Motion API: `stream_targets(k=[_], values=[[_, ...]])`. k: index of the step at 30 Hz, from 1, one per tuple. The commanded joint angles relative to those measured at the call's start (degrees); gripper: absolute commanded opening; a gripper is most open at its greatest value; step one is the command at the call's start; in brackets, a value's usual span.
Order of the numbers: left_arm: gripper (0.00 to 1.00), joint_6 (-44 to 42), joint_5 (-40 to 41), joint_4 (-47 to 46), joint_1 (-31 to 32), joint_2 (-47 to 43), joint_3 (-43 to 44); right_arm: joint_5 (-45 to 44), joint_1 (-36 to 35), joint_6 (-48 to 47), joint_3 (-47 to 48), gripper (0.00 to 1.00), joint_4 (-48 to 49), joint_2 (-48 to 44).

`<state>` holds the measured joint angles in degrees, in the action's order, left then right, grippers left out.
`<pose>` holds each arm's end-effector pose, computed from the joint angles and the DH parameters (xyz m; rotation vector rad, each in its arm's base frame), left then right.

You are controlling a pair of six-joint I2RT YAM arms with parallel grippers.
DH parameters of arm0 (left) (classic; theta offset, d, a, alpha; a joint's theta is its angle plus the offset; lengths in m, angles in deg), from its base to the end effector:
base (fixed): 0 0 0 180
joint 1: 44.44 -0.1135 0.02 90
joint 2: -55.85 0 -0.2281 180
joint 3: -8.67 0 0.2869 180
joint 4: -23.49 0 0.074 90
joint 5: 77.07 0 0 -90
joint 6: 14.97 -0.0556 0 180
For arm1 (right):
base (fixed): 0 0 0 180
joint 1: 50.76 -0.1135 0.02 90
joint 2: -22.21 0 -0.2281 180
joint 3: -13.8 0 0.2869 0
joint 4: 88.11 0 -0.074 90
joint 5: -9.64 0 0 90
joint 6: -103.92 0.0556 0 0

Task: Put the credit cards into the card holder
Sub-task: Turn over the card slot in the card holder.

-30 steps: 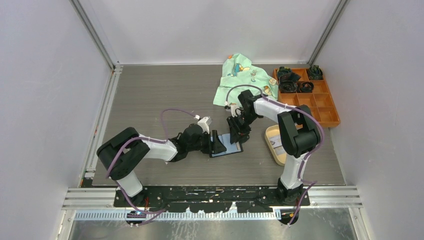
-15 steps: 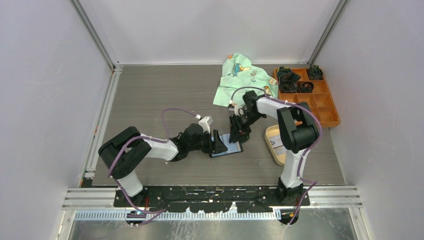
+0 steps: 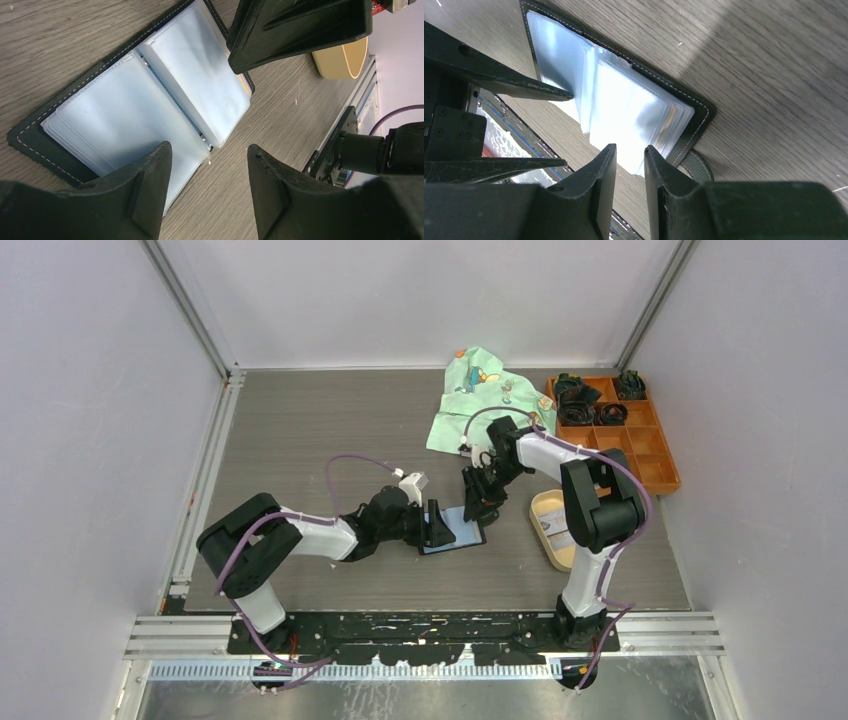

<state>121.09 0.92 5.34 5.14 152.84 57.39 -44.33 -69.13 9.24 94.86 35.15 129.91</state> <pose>0.2180 -0.2738 0.0614 0.2124 2.3216 -1.1576 0.3309 0.1443 0.0840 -0.6436 2.8789 0.9727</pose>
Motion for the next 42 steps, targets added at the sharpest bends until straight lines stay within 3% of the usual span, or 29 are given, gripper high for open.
stream_targets(k=[1, 20, 34, 42], values=[[0.59, -1.5, 1.17, 1.92, -0.19, -0.65, 0.88, 0.03, -0.55, -1.02, 1.04, 0.33, -0.37, 0.18], [0.58, -1.5, 0.22, 1.39, -0.16, 1.91, 1.74, 5.59, -2.11, 0.87, 1.66, 0.3, -0.21, 4.9], [0.56, -1.63, 0.15, 2.37, -0.24, 3.64, 3.03, 9.37, -2.06, 2.57, 1.66, 0.16, 0.5, 6.18], [0.56, -2.23, 0.83, 3.72, -0.11, 2.77, 3.12, 7.14, -2.11, 3.99, 1.22, 0.19, 1.94, 6.85]])
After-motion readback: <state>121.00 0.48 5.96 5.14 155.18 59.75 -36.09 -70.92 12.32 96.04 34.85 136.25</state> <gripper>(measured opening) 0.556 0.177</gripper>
